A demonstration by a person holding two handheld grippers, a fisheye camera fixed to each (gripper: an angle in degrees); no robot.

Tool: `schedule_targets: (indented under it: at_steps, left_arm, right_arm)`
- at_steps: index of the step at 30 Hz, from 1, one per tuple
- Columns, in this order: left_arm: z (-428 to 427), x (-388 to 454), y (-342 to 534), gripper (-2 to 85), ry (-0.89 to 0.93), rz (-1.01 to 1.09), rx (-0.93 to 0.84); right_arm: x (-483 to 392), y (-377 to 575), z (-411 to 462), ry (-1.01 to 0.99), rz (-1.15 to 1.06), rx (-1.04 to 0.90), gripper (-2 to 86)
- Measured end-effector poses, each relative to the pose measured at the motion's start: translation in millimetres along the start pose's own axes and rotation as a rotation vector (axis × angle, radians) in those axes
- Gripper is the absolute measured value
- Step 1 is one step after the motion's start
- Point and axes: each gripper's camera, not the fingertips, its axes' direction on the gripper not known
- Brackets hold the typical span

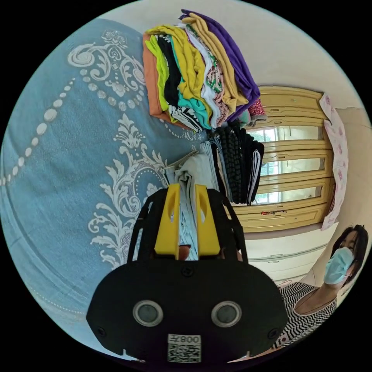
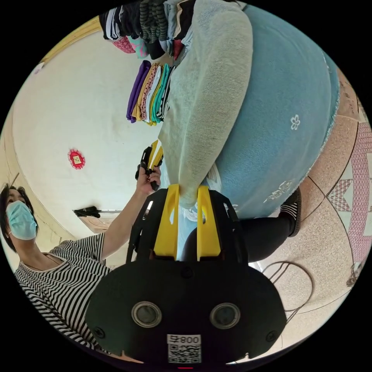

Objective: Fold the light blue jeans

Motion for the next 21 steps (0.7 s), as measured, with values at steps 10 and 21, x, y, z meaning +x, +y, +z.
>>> schedule_targets:
  at_steps: [10,21]
  left_arm:
    - [44.8,128.1,-26.5,2.6,-0.160,0.244,-0.080]
    - [92.6,177.6,-35.1,0.1,-0.397,0.256,-0.178]
  right_arm:
    - [-43.0,-44.9,-72.9,0.296,-0.186,0.249,0.4]
    - [-46.2,-145.5,-58.2,0.706,-0.226,0.252,0.0]
